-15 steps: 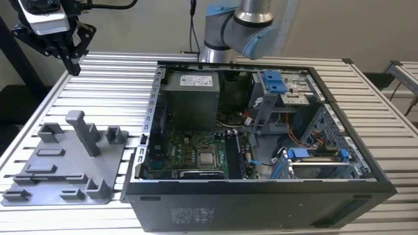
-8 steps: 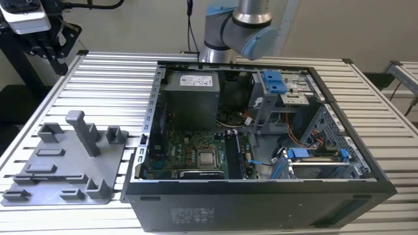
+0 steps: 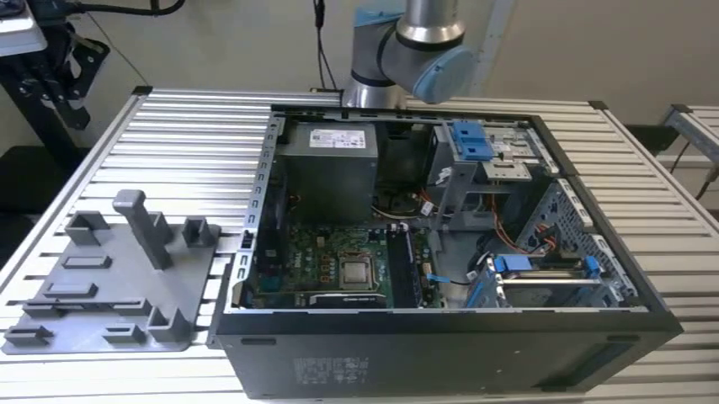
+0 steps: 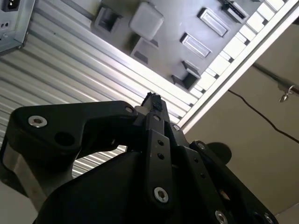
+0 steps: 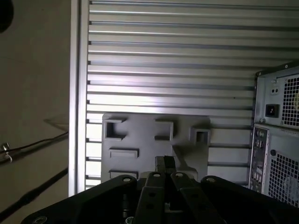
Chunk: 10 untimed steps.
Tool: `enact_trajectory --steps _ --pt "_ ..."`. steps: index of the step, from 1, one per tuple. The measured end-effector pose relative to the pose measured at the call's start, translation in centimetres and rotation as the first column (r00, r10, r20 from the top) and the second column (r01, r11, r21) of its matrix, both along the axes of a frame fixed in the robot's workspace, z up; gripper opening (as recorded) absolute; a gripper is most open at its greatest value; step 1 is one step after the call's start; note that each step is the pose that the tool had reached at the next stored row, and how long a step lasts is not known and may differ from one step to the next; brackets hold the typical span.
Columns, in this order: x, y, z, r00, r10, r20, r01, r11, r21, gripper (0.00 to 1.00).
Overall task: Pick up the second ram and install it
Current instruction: 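Reach for the second ram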
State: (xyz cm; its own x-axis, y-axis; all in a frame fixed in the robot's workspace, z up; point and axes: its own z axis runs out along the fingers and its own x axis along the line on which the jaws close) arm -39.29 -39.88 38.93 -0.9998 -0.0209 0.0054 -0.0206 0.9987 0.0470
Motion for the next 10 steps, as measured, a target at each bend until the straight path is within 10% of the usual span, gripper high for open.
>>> enact_trajectory --steps 10 --pt "-1.21 0.00 0.00 1.0000 0.001 -0.0001 -0.001 1.0000 0.0000 0.11"
